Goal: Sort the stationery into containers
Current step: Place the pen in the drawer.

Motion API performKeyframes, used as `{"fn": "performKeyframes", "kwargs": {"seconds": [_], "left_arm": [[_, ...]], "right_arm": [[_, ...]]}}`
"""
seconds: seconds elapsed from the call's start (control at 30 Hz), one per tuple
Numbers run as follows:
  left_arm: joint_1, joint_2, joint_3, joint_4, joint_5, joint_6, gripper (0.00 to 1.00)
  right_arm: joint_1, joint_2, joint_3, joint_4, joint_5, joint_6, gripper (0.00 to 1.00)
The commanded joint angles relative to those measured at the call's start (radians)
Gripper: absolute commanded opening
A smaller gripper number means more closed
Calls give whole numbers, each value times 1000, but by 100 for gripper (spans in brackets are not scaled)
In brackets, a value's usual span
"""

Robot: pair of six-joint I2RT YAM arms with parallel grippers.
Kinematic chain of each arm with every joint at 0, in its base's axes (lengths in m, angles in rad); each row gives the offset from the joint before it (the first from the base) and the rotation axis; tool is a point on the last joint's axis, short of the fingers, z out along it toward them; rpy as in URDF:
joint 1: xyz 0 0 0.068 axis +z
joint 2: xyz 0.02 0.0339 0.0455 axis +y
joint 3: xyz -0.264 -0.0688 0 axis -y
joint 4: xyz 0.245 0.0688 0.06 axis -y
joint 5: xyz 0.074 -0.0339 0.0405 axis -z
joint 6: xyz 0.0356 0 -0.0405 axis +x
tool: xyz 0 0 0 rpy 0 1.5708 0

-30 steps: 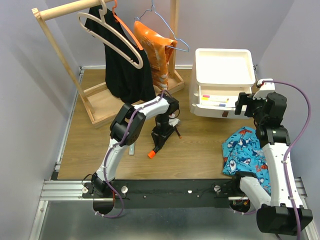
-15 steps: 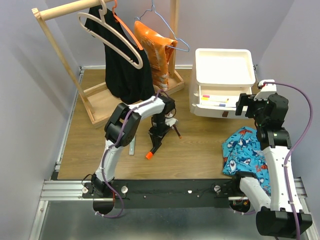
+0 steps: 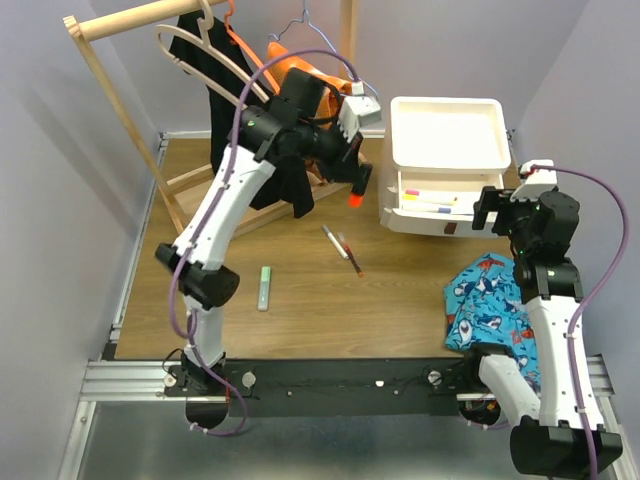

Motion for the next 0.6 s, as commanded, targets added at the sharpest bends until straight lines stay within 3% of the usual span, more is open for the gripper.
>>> {"fn": "performKeyframes", "kwargs": {"seconds": [0.0, 0.03, 0.07, 0.2, 0.33, 0.57], "left_arm": [[-6, -139, -181, 421, 146, -92, 0], [-9, -153, -232, 615, 143, -123, 0], [-19, -152, -247, 675, 143, -158, 0], [-52, 21, -53, 728, 132, -210, 0], [-82, 90, -36, 869, 69, -246, 0], [-129, 187, -28, 812, -17, -135, 0]], "right_arm": [[-12, 8, -15, 36, 0, 32, 99], [-12, 23, -11, 36, -3, 35, 99], [-10, 29, 1, 35, -9, 37, 99], [-12, 50, 24, 41, -5, 25, 99], [-12, 51, 32, 35, -5, 26, 99], [-12, 24, 28, 9, 7, 26, 99]]}}
